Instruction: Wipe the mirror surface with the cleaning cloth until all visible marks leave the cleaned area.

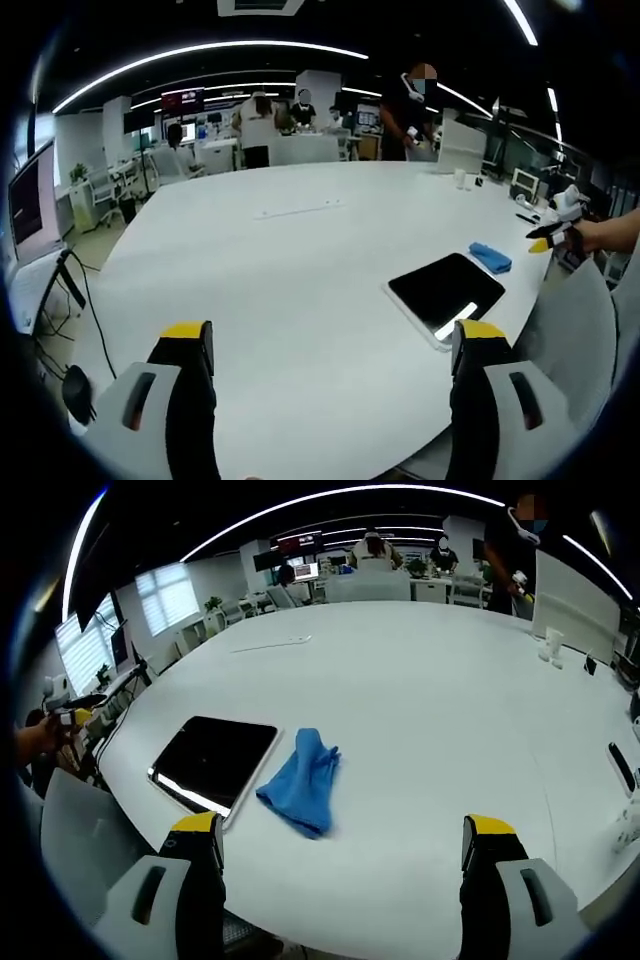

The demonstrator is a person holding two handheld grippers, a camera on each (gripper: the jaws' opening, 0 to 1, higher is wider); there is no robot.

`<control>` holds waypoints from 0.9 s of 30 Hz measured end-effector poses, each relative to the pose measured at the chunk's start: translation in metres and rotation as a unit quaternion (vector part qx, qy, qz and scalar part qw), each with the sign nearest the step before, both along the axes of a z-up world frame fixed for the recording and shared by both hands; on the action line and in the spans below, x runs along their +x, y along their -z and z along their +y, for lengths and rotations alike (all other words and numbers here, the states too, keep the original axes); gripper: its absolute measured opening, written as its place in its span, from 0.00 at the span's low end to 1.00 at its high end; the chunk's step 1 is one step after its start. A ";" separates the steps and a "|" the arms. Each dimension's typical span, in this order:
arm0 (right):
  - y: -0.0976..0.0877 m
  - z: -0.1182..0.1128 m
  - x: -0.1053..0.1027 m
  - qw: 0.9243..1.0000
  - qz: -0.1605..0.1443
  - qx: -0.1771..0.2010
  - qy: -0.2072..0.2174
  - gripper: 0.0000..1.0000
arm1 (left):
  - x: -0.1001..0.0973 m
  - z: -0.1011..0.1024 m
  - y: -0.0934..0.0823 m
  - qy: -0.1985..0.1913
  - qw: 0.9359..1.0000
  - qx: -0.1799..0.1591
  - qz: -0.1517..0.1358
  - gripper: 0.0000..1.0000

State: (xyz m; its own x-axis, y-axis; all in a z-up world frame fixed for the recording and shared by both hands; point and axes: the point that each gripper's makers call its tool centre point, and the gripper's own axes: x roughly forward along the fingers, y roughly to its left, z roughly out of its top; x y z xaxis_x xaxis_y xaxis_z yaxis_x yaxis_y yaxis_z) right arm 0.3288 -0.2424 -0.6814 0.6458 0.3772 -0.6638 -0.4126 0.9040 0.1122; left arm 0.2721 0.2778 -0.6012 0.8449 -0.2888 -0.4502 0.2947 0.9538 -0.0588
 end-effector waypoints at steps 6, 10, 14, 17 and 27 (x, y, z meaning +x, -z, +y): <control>-0.009 0.005 0.008 1.000 -0.008 -0.004 -0.003 0.98 | 0.001 0.002 0.002 -0.002 1.000 -0.008 -0.002 0.98; -0.014 0.011 0.015 1.000 -0.012 -0.010 -0.010 0.87 | 0.004 -0.001 0.005 -0.002 1.000 -0.013 0.001 0.99; -0.015 0.026 0.028 1.000 -0.004 -0.012 -0.019 0.84 | 0.004 -0.010 0.013 0.015 1.000 -0.013 0.006 0.99; -0.011 0.040 0.036 0.999 0.010 -0.019 -0.035 0.74 | 0.001 -0.017 0.018 0.022 1.000 -0.006 0.013 0.99; 0.042 0.077 0.046 0.994 0.089 -0.050 -0.045 0.33 | -0.003 -0.023 0.032 0.017 0.999 -0.030 0.028 0.98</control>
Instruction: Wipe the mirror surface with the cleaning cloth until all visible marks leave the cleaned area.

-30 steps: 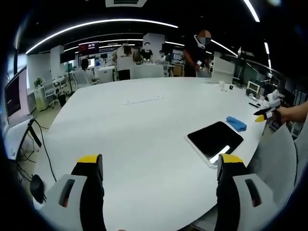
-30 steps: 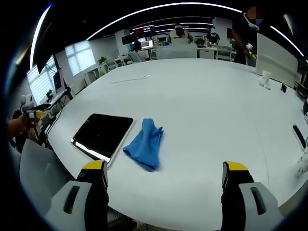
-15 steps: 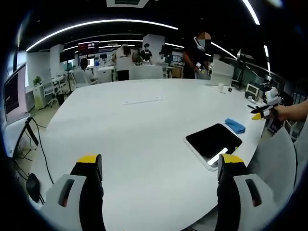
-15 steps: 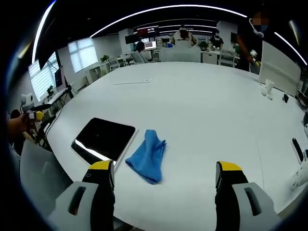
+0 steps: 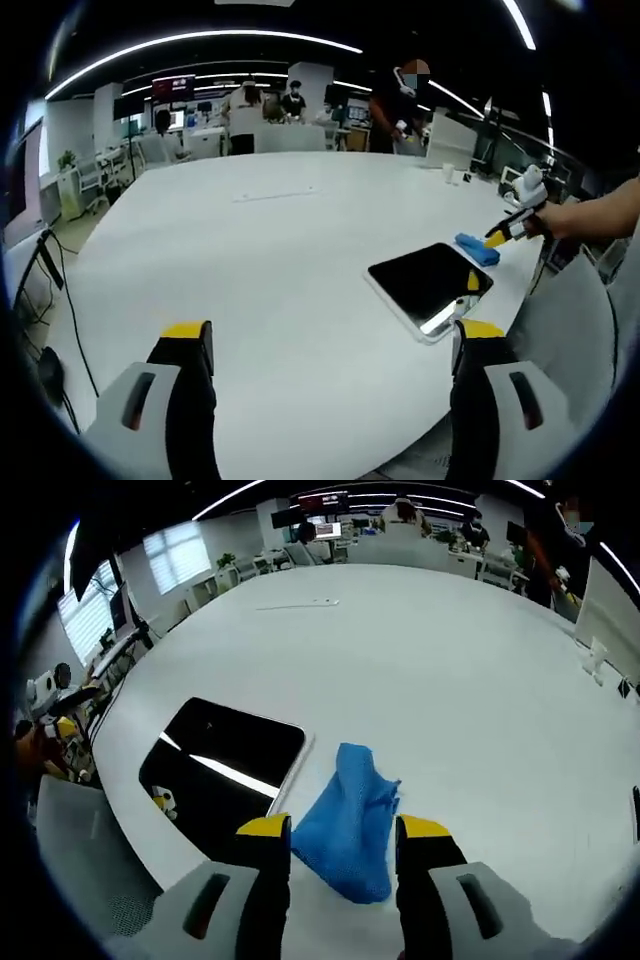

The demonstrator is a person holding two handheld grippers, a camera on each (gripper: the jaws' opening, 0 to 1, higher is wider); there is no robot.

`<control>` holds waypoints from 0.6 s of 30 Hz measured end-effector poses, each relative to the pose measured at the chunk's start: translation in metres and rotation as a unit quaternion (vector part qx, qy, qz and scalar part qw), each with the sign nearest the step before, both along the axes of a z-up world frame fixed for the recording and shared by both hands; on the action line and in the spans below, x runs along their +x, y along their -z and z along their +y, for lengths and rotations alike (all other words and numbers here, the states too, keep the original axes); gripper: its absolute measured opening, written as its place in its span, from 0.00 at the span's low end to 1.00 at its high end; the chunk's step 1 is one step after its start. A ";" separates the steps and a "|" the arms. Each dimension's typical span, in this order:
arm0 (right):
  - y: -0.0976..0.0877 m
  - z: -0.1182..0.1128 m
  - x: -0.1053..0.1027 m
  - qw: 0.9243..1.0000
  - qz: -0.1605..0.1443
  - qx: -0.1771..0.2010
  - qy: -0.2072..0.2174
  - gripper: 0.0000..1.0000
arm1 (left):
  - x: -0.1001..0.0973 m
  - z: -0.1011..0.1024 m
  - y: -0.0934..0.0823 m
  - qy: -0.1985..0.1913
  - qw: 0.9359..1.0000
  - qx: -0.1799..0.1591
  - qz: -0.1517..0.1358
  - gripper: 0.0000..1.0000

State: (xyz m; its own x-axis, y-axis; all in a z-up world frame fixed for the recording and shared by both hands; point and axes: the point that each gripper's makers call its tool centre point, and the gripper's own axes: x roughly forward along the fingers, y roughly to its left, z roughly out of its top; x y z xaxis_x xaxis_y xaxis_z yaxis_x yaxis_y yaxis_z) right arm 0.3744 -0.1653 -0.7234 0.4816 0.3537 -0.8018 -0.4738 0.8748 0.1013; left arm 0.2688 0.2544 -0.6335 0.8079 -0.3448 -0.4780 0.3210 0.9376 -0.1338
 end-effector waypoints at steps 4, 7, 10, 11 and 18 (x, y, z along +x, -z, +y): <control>0.011 0.003 0.003 1.000 0.012 -0.004 0.014 0.18 | -0.001 -0.002 0.000 0.007 1.000 0.004 0.000 0.97; 0.019 -0.002 0.004 0.999 0.019 -0.035 0.020 0.16 | -0.002 -0.001 0.002 0.004 1.000 0.004 0.004 0.96; 0.022 0.000 0.007 0.999 0.020 -0.034 0.028 0.15 | -0.003 0.000 0.002 0.008 1.000 0.004 0.005 0.96; 0.022 0.001 0.009 0.999 0.019 -0.041 0.028 0.14 | -0.003 0.001 0.001 0.010 1.000 0.006 0.004 0.96; 0.022 0.003 0.009 0.997 0.031 -0.061 0.037 0.00 | 0.000 0.007 0.003 0.014 1.000 0.005 0.004 0.95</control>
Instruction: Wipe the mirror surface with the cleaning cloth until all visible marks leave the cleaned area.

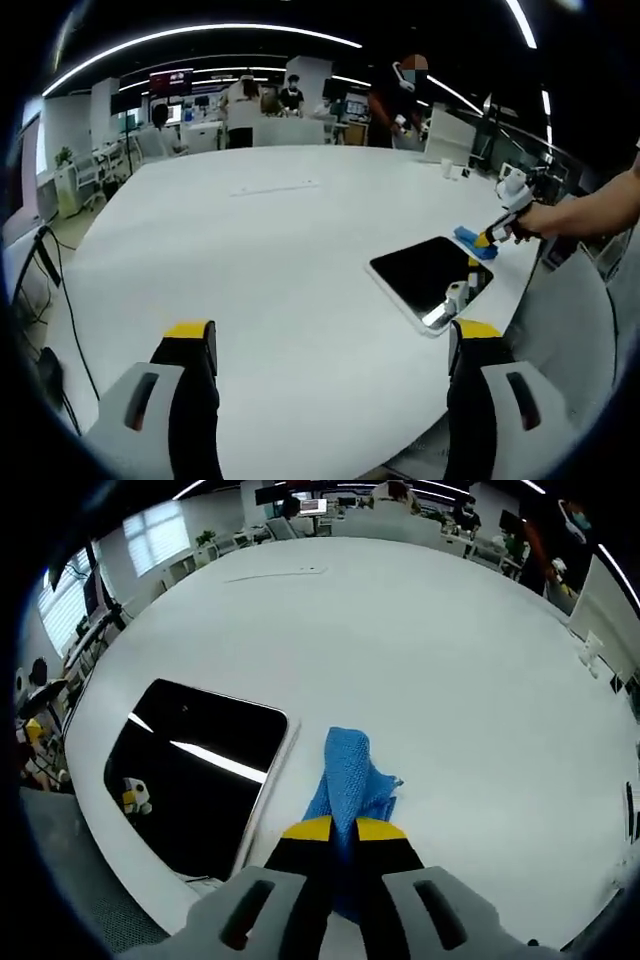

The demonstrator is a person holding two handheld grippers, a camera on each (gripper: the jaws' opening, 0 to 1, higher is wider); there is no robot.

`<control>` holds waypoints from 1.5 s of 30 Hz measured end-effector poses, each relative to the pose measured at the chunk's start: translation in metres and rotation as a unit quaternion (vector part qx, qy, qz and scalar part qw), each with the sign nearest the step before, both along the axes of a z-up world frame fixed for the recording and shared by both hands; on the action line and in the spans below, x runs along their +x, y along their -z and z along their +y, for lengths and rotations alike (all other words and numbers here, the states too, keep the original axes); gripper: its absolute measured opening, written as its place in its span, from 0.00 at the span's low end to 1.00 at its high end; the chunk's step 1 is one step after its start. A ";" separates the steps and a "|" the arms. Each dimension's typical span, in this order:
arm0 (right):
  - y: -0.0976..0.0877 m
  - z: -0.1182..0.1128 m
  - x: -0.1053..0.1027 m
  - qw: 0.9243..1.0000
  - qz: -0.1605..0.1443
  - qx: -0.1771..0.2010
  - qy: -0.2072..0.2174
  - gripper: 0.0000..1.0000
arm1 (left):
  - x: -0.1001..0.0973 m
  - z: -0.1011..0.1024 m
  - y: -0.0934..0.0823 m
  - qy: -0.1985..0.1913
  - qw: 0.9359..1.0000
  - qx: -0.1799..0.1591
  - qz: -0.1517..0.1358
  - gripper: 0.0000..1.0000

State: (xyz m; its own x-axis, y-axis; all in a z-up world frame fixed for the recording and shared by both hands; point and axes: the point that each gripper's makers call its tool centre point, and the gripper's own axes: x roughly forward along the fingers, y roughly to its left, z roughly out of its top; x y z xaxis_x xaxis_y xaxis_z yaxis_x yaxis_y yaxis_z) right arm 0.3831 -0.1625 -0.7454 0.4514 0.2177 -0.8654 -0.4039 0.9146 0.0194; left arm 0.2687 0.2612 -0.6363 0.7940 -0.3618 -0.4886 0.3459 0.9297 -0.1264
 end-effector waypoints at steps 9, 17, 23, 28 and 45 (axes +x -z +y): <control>0.001 0.000 -0.001 0.999 0.001 0.006 0.038 0.01 | -0.005 0.007 -0.003 0.002 1.000 -0.001 -0.006 0.94; -0.023 0.003 0.008 0.998 0.012 0.032 0.057 0.00 | -0.009 0.018 -0.006 -0.015 1.000 0.004 -0.024 0.99; -0.058 0.026 0.031 0.998 -0.019 0.047 0.038 0.00 | -0.010 0.015 -0.009 -0.014 0.999 -0.002 -0.040 0.99; -0.058 0.058 0.037 0.995 0.017 0.096 0.031 0.00 | -0.010 0.012 -0.009 -0.012 0.999 -0.003 -0.038 0.99; -0.005 0.071 0.037 0.991 0.053 0.101 0.067 0.01 | -0.018 0.009 -0.006 -0.007 1.000 0.008 -0.029 0.99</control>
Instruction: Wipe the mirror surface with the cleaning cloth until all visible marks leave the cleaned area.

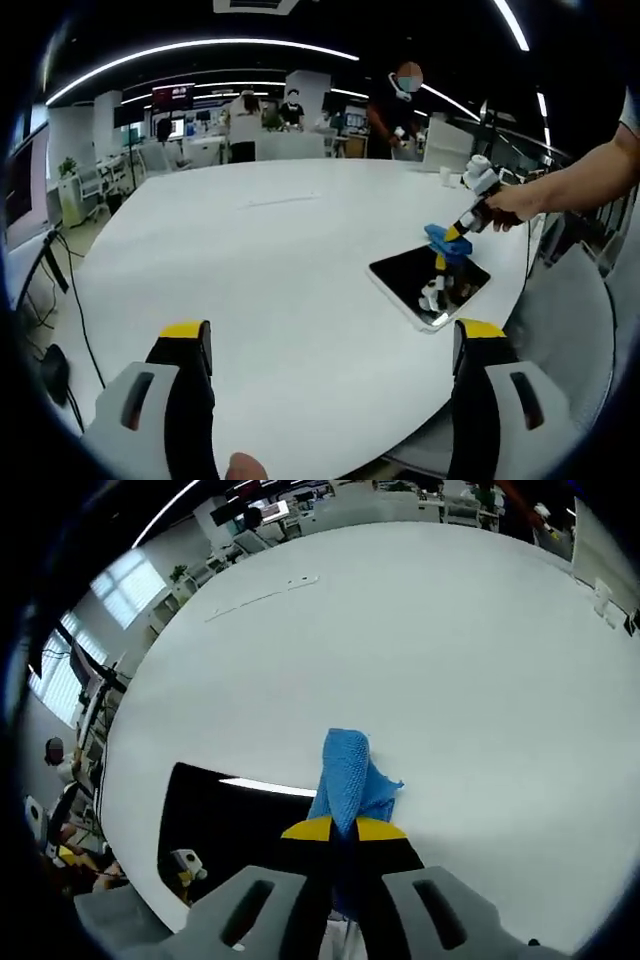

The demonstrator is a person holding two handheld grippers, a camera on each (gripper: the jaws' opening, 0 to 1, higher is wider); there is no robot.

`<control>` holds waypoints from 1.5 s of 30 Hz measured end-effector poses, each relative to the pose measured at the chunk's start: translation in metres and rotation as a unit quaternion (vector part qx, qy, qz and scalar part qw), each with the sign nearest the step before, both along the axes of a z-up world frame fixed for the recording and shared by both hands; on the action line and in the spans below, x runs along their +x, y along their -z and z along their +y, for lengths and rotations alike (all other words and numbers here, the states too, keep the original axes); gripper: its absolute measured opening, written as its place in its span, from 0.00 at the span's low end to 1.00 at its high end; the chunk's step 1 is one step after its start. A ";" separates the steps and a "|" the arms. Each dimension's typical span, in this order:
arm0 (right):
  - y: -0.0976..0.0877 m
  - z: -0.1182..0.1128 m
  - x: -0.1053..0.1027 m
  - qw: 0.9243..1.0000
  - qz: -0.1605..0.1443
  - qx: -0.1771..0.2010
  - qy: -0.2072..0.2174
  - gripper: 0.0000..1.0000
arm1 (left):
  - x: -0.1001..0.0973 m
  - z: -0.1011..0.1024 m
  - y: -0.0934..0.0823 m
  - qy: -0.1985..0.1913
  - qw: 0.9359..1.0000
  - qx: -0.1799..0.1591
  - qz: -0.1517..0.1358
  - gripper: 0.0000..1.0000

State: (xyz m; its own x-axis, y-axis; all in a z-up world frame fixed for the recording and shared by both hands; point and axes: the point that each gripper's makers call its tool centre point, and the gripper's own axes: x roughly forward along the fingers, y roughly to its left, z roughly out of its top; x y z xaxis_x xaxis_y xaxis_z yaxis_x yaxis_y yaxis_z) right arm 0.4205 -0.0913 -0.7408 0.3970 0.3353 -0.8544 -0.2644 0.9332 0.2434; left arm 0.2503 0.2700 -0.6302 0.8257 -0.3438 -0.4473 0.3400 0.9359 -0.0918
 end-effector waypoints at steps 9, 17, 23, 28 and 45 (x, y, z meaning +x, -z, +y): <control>-0.006 0.004 -0.007 1.000 -0.002 -0.018 -0.010 0.00 | 0.003 0.000 -0.001 0.012 1.000 0.016 -0.005 0.99; -0.010 0.018 -0.012 1.000 0.005 -0.018 -0.016 0.00 | 0.008 -0.005 -0.003 0.019 1.000 0.011 -0.005 0.99; -0.007 0.037 -0.009 0.999 0.014 -0.011 -0.027 0.00 | 0.008 -0.006 0.000 0.024 1.000 0.016 0.002 0.99; -0.006 0.056 -0.010 0.999 0.017 -0.005 -0.032 0.00 | 0.010 -0.011 -0.007 0.032 0.999 0.017 -0.003 0.99; -0.002 0.109 -0.013 0.999 0.024 0.005 -0.044 0.00 | 0.014 -0.021 -0.003 0.025 0.999 -0.014 0.014 0.99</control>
State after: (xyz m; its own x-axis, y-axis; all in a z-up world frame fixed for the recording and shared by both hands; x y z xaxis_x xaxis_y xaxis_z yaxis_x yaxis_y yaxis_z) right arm 0.4071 0.0172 -0.7387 0.3245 0.3759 -0.8680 -0.3332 0.9042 0.2670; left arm 0.2641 0.2494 -0.6270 0.7943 -0.3972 -0.4597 0.3834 0.9147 -0.1279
